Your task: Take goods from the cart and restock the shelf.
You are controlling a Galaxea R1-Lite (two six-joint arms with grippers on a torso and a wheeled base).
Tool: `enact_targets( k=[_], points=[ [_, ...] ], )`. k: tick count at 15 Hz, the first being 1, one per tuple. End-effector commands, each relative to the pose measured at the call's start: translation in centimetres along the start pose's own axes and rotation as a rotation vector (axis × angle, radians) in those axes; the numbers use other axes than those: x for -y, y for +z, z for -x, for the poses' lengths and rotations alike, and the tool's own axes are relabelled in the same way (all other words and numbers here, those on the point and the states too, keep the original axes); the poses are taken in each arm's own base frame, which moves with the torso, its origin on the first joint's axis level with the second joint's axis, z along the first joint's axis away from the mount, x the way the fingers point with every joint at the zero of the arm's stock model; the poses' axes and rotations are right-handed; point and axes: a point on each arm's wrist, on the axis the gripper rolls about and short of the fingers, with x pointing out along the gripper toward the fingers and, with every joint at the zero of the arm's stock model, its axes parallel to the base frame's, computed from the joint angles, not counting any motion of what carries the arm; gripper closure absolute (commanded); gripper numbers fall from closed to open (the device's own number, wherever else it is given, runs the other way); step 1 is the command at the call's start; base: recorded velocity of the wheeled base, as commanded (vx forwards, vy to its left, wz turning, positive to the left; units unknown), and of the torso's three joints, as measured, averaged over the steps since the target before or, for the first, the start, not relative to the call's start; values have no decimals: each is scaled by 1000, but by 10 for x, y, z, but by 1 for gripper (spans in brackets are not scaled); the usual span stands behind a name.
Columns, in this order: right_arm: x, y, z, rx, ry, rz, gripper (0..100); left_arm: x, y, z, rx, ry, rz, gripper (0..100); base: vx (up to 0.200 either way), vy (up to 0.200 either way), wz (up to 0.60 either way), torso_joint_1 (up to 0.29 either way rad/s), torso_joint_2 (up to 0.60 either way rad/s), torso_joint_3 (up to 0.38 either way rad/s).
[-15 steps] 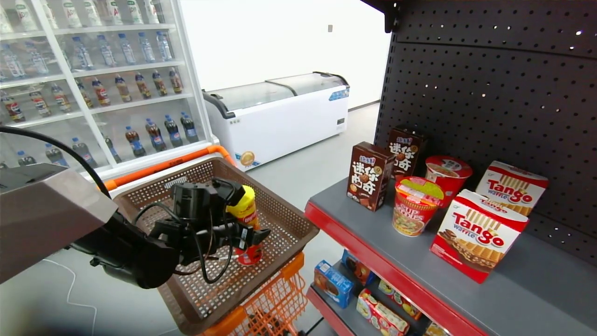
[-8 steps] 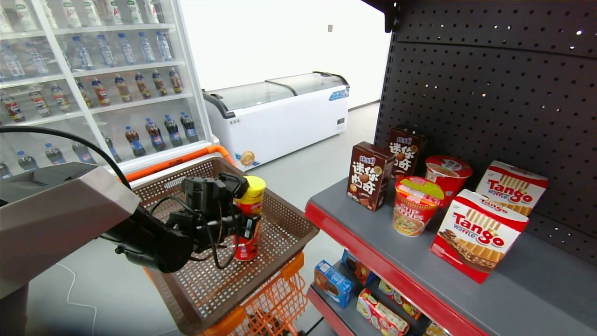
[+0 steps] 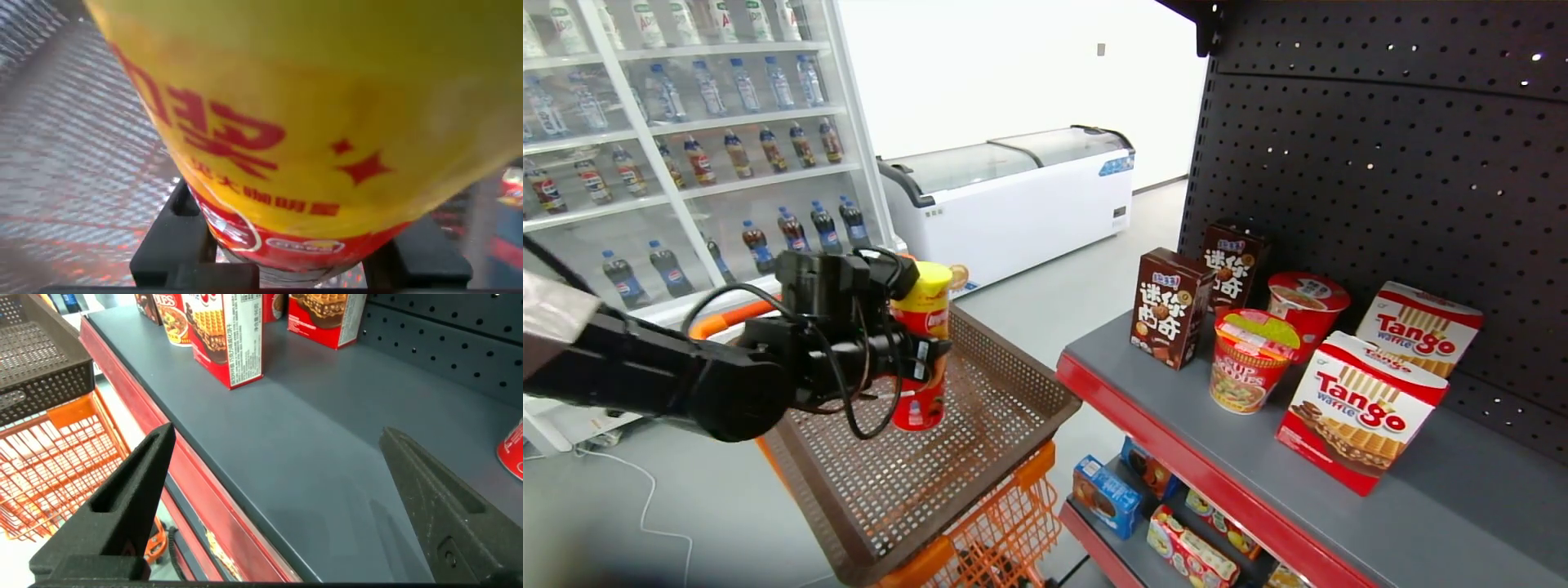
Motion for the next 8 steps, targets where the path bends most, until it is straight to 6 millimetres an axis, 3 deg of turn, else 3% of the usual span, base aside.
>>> enact_targets(
  k=[1,2,3,6,8],
  points=[
    [0,0,0,0,0,0,0,-10,53,84,203,16,10,100,0,0,0,0,0,0],
    [0,0,0,0,2,0,0,-12,55,92,212,9,13,100,0,0,0,0,0,0],
    [0,0,0,0,0,0,0,-19,47,122,208,20,31,100,0,0,0,0,0,0],
    [0,0,0,0,0,0,0,-14,18,190,271,23,51,100,0,0,0,0,0,0],
    [0,0,0,0,0,0,0,-15,6,219,325,51,53,100,0,0,0,0,0,0]
  ],
)
